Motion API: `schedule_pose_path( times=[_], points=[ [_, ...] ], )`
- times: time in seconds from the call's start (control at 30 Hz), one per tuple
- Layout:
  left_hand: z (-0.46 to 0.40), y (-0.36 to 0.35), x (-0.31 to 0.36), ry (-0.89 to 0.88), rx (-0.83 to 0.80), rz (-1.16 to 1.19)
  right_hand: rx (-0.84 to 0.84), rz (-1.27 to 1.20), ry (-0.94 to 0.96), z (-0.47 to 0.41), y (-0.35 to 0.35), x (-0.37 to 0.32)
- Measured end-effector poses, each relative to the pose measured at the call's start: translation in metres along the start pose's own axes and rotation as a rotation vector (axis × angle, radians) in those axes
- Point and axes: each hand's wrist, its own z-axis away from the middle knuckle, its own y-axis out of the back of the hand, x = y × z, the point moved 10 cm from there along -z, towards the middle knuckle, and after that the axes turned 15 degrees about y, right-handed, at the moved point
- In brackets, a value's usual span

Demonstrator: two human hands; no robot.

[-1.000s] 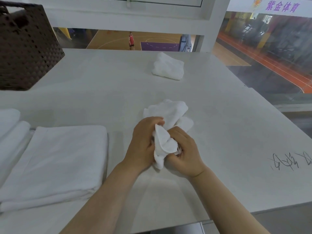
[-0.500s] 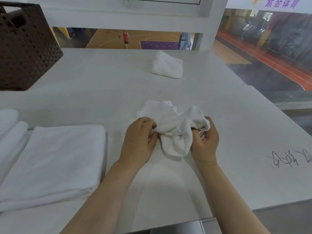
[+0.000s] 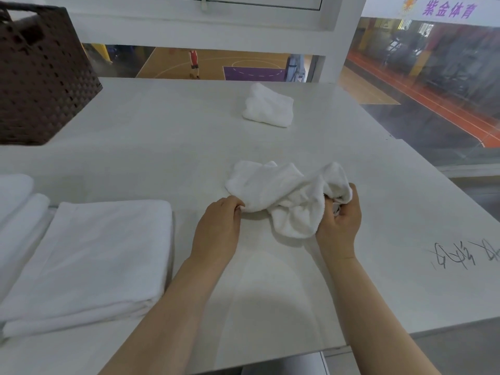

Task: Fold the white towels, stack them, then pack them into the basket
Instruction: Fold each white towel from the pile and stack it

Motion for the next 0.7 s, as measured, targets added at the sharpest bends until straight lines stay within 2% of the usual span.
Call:
schedule_pose_path(
  times=[0.13, 0.3, 0.37, 0.4, 0.47, 0.5, 0.57, 0.63, 0.7],
  points=[
    [0.004, 0.029, 0.011, 0.056, 0.105, 0.301, 0.017, 0.177, -0.029, -0.029, 0.011, 0.001],
    [0.014, 0.036, 0.023, 0.024, 0.080, 0.506, -0.113, 0.819, 0.316, -0.070, -0.025, -0.044],
    [0.014, 0.032, 0.021, 0.051, 0.045, 0.564, -0.304, 0.956, 0.484, -0.058, -0.073, -0.056],
    [0.013, 0.029, 0.020, 0.062, 0.025, 0.580, -0.475, 0.948, 0.510, -0.042, -0.101, -0.051],
    [0.011, 0.023, 0.017, 0.079, -0.011, 0.567, -0.731, 0.721, 0.410, -0.004, -0.134, -0.029],
    [0.010, 0.021, 0.015, 0.095, -0.028, 0.561, -0.768, 0.570, 0.338, 0.009, -0.137, -0.023],
    [0.007, 0.016, 0.009, 0.174, -0.071, 0.604, -0.737, 0.313, 0.200, 0.017, -0.125, -0.013],
    [0.007, 0.009, 0.002, 0.264, -0.123, 0.699, -0.733, 0.134, 0.085, 0.019, -0.107, -0.002],
    [0.006, 0.004, 0.001, 0.281, -0.152, 0.697, -0.754, 0.067, 0.084, 0.024, -0.092, -0.004]
  ],
)
